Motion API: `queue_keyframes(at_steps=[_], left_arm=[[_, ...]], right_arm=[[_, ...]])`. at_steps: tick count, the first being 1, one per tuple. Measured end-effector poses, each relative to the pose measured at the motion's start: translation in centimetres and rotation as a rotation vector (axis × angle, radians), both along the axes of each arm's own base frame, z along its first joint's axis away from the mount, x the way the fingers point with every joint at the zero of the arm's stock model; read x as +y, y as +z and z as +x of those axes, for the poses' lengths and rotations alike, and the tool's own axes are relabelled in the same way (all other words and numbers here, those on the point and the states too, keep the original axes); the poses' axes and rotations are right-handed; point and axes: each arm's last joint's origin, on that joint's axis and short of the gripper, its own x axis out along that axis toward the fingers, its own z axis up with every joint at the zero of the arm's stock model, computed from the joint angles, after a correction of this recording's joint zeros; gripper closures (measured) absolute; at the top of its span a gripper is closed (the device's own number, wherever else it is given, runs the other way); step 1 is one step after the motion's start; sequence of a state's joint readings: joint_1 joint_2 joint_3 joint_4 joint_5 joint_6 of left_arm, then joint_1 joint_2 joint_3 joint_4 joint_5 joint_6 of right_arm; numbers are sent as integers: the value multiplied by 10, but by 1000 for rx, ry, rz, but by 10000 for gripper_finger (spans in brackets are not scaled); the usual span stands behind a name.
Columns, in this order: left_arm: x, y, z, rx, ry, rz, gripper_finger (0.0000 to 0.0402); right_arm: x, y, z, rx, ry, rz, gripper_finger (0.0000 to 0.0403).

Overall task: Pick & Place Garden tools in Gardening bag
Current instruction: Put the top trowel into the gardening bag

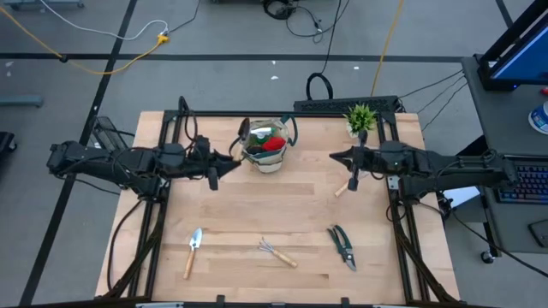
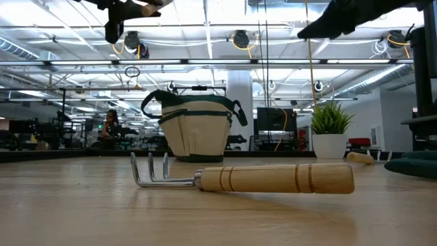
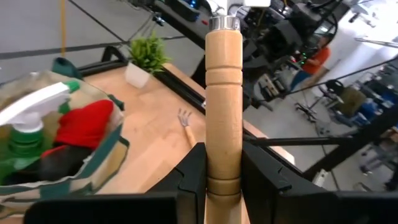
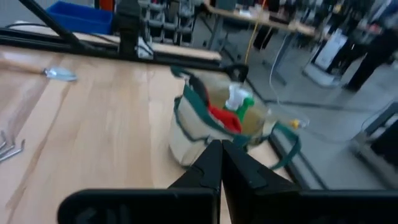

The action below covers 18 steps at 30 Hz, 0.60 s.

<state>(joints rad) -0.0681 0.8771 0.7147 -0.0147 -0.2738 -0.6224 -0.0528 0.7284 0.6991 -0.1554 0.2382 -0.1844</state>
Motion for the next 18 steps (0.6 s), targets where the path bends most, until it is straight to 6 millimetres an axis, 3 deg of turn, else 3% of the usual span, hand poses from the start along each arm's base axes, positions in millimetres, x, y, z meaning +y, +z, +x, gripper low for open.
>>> queue_keyframes(at_steps=[7,18], left_arm=[[1,13,9,144,43,75,330],[5,47,57,567,8,240,330]], right_arm=[[0,4,1,-18,17,-69,403],[0,7,2,-50,17,-87,403]])
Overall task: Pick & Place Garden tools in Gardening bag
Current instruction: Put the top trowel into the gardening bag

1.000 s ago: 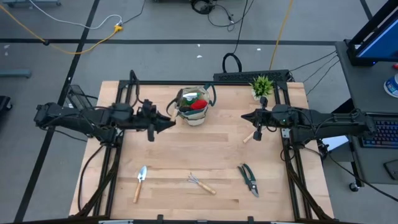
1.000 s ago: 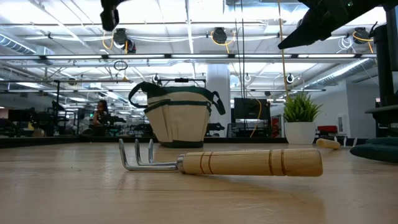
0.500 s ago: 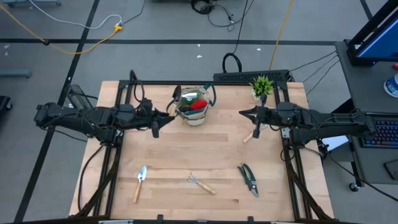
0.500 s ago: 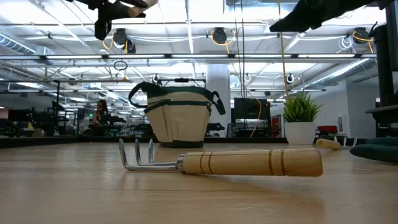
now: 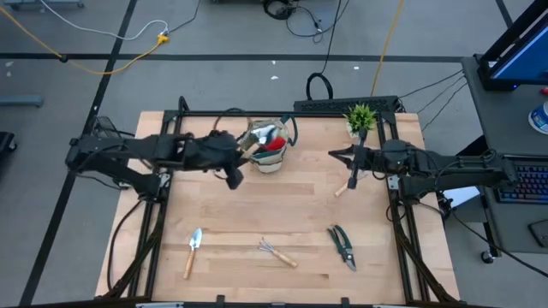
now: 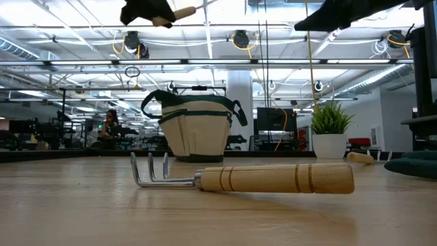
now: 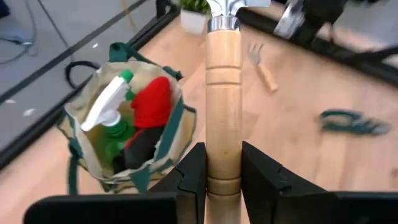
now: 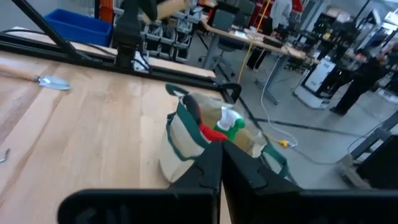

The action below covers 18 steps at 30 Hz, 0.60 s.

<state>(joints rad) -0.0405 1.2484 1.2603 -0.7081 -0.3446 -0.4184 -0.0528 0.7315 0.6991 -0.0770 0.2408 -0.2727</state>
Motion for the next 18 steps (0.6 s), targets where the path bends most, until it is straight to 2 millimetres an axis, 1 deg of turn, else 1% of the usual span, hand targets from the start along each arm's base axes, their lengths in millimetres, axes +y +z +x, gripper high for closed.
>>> queue_keyframes(at_steps=[4,8,13,18], left_arm=[[2,6,16,112,-18,40,330],[3,7,29,208,-20,76,330],[3,7,42,282,-43,101,330],[3,8,53,318,-77,134,330]], right_arm=[[0,1,0,3,2,-48,403],[-2,5,0,-31,-49,-64,403],[-2,16,1,-146,-64,-88,402],[-2,24,6,-242,-63,-96,402]])
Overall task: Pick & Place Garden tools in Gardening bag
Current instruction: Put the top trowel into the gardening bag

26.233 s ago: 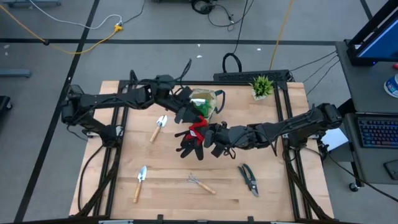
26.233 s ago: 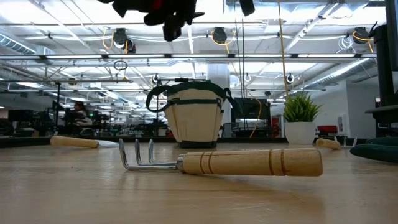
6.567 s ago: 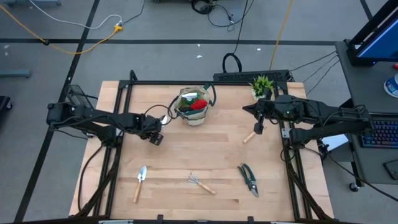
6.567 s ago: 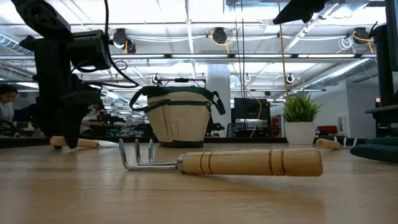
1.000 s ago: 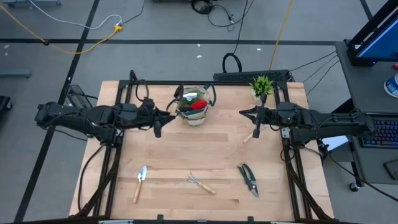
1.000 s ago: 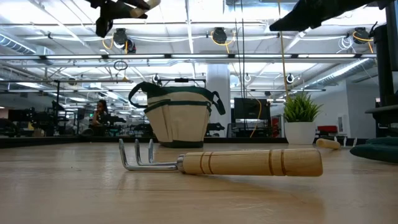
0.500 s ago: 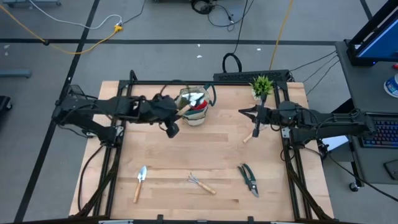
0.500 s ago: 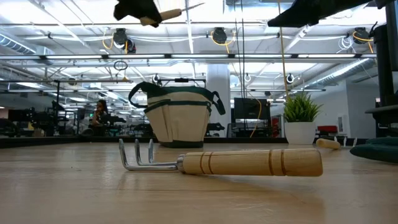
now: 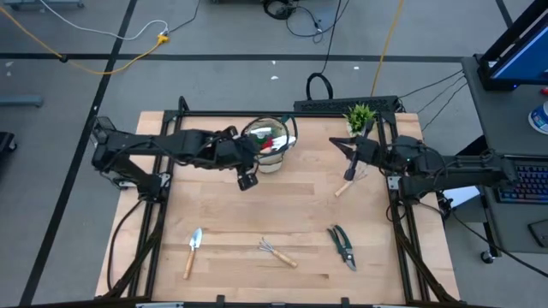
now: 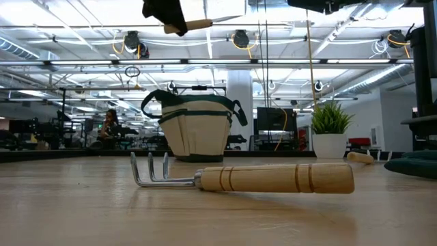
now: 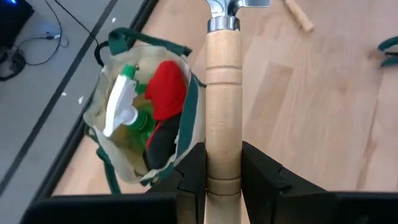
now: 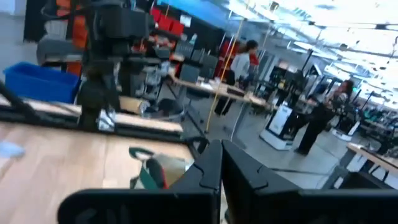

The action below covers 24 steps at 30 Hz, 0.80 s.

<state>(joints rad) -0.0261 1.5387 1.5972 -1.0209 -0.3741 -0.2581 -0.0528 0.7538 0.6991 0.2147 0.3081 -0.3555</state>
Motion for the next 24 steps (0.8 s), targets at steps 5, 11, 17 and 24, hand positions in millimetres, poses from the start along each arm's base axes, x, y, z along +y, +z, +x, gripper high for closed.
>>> queue_keyframes(at_steps=[5,11,17,24], left_arm=[[0,5,7,15,-31,51,330],[3,8,8,48,-40,108,330],[10,4,5,108,-16,114,330],[20,3,3,115,36,99,330]], right_arm=[[2,-1,9,-15,56,-5,402],[6,3,27,20,78,-31,402],[13,15,46,55,99,-113,402],[16,21,70,173,111,-132,402]])
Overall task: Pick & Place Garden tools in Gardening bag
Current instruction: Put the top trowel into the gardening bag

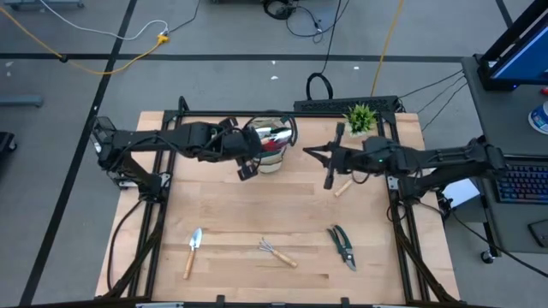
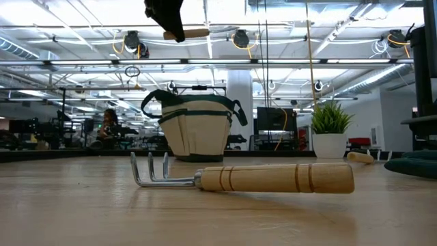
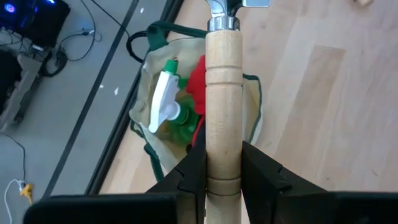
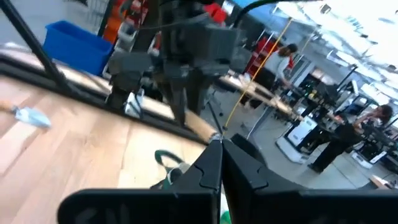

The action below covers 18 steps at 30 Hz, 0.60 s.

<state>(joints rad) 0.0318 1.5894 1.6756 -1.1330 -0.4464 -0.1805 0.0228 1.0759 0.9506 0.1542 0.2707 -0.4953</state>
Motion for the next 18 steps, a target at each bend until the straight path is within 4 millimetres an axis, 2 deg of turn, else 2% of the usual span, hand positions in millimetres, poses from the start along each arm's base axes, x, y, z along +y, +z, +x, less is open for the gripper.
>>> queue_keyframes(at_steps=[6,18], left_arm=[[5,0,0,-1,18,-7,330],[8,-1,0,-6,29,-24,330]], right_arm=[[4,4,23,143,-59,-59,388],[15,10,63,250,-65,-208,301]])
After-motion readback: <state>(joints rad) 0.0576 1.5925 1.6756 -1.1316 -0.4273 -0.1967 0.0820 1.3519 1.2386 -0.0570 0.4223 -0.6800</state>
